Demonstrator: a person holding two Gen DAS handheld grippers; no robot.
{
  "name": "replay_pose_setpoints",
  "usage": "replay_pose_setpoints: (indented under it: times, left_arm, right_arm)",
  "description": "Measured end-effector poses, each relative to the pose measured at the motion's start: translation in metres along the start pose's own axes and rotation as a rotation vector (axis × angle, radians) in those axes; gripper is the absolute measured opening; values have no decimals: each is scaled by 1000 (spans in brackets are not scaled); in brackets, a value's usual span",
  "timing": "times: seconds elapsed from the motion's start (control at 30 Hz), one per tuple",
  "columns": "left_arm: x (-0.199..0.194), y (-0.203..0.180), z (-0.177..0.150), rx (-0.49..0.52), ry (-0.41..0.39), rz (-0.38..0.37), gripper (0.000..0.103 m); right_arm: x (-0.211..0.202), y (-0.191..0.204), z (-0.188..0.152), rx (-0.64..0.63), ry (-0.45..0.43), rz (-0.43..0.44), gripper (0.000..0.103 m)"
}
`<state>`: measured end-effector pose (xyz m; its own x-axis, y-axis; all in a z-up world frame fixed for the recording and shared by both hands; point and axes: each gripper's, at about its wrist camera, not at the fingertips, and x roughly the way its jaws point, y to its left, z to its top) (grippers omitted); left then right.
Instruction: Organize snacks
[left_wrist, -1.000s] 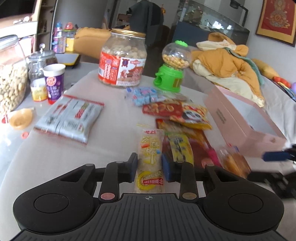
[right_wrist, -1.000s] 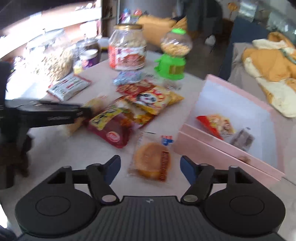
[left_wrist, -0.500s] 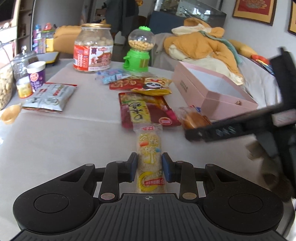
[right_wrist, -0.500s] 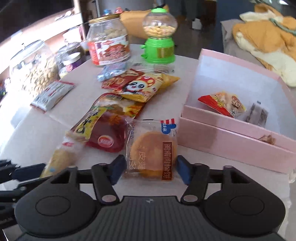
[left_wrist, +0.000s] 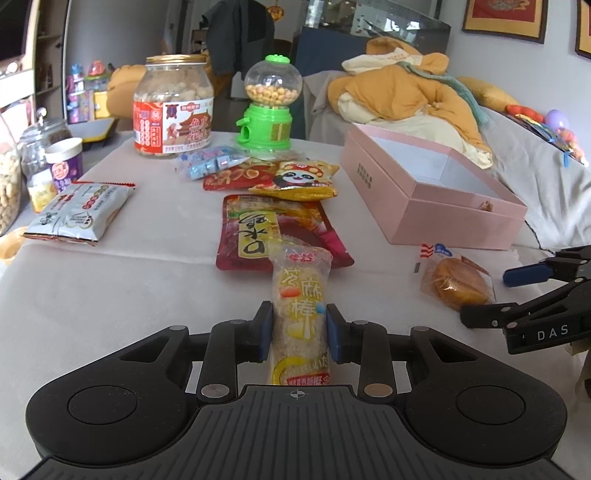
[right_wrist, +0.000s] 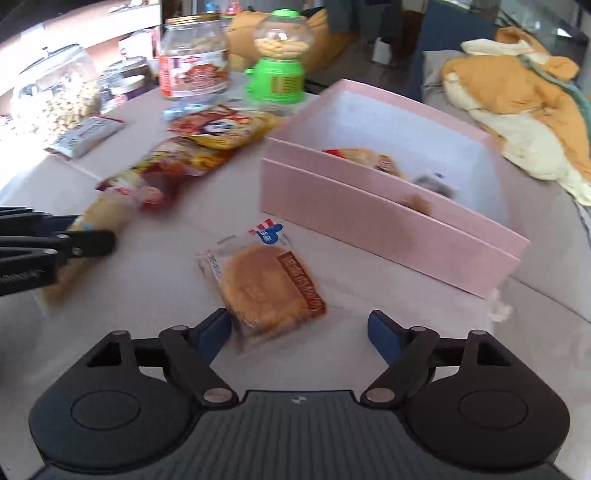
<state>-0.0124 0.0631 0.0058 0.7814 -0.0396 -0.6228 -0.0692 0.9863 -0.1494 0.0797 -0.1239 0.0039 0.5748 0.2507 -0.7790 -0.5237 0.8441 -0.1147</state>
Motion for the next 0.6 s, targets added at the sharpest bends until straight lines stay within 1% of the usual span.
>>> replay_pose_setpoints:
  times: [0.07, 0.17, 0.3, 0.47, 0.6]
  left_arm:
    - [0, 0, -1, 2, 0, 1, 35]
    - [0, -1, -2, 9, -4, 5, 35]
    - [-1, -2, -4, 14, -17, 13, 35]
    - [-1, -6, -5, 27, -28, 30, 35]
    - [-1, -7, -6, 31, -34, 32, 35]
  right_arm:
    - [0, -4, -3, 15, -9, -4, 85]
    - [1, -9, -7, 55, -23, 9, 85]
    - [1, -14, -11, 142, -17, 44, 85]
    - [1, 2, -6, 139, -21, 87, 86]
    - [10, 13, 6, 147, -34, 85, 87]
